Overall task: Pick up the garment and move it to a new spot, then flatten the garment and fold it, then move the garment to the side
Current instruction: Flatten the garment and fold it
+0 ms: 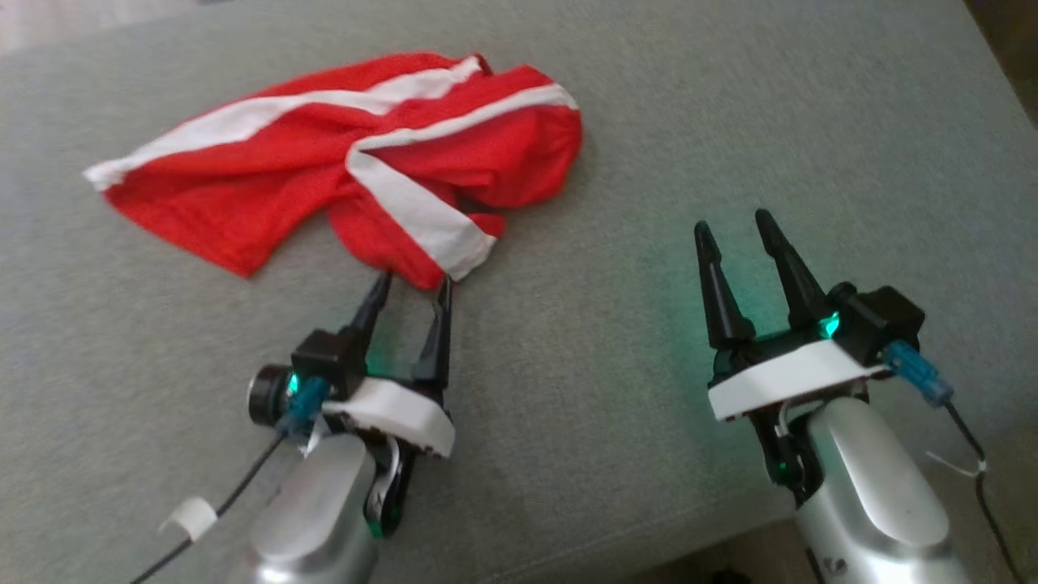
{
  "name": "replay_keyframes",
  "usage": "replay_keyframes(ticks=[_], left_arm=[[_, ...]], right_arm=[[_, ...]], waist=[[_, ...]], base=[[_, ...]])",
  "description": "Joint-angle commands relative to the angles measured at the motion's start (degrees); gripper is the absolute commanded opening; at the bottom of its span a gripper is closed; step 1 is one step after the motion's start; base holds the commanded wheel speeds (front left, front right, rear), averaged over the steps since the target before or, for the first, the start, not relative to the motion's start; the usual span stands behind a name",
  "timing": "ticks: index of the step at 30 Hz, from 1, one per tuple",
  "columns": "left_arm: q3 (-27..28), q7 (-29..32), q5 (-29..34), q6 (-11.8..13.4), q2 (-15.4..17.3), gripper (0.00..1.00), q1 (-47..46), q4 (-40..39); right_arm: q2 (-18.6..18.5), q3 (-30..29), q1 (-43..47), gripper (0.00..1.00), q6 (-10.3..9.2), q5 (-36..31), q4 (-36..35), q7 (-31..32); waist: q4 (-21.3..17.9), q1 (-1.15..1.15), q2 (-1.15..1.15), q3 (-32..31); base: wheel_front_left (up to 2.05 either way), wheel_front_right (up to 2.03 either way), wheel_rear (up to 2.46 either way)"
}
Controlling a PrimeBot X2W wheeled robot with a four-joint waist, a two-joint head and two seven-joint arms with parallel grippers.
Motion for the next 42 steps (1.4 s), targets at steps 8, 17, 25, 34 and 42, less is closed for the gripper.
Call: replay_keyframes(ticks=[8,17,25,34,42], left_arm=[[2.5,-0.3,-0.5,-0.8,0.2,0.97,-3.5,-0.1],[4.3,-0.3,-0.2,-0.4,0.2,0.00,0.5,-4.9],[7.6,-0.3,3.4,-0.7,0.2,0.00,6.8,-8.0],[15.9,-0.3,9.3,0.6,0.8,1.00,11.1,-7.5],[22.1,-0.3,12.1,1.7,0.4,1.00,12.4,-10.6]], right_arm=[[0.0,1.1,-1.9,1.00,0.21,1.0,-2.2,0.0],[0.0,-1.4,0.6,1.00,0.21,0.2,-0.3,0.0],[0.1,-2.7,3.5,1.00,0.21,0.0,2.2,0.0],[0.1,-2.1,5.1,1.00,0.21,0.5,3.5,0.0],[0.1,-3.2,2.5,1.00,0.21,-1.0,3.7,0.0]], waist=[[-3.3,-0.02,0.00,3.0],[2.7,-0.02,0.00,-1.3],[11.3,-0.02,0.00,-8.6],[14.6,-0.02,0.00,-11.5],[18.1,-0.02,0.00,-9.3]], base=[[0.00,0.00,0.00],[0.00,0.00,0.00],[0.00,0.00,0.00],[0.00,0.00,0.00],[0.00,0.00,0.00]])
